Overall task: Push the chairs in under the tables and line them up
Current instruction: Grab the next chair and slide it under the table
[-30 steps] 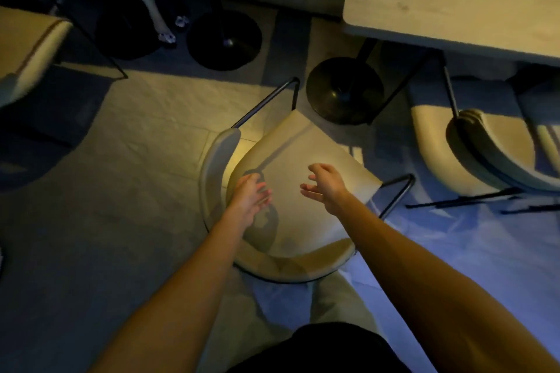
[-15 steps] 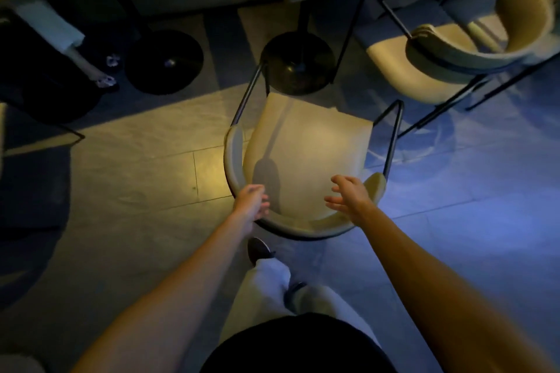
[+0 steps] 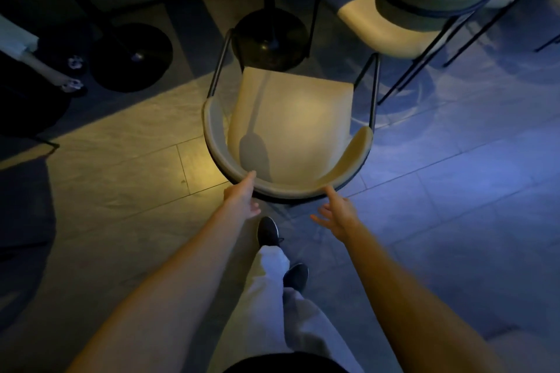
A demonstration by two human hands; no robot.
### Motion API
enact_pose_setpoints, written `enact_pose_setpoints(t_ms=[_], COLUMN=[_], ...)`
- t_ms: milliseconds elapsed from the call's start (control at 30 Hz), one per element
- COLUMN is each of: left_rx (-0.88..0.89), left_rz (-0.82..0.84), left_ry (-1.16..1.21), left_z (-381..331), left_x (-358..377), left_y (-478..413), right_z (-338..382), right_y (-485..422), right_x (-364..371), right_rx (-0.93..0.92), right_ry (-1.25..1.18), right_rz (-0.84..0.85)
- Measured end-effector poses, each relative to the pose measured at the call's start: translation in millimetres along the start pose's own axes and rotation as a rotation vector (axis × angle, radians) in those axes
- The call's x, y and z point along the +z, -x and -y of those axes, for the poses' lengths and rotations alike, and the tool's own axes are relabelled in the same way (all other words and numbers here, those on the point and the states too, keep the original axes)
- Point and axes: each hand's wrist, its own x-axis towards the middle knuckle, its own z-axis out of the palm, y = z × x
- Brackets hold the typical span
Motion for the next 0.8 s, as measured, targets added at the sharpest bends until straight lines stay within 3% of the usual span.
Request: enact_pose_setpoints(t_ms=[167, 333, 800], left_rx=[-0.059, -0.040, -0.029], left_rz=[0.062, 0.081, 0.091], left_ry=[0.060, 0.156, 0.290], left_z=[-4, -14, -34], left_x=[10, 12, 18], left_y=[-25, -56, -73], right_z=[8, 27, 75], right_y=[-19, -34, -35], right_x=[27, 33, 55], right_rx=[0.065, 0.085, -0.002], right_ry=[-0.149, -0.010, 0.021], right_rz=[0.047, -0.029, -0.134])
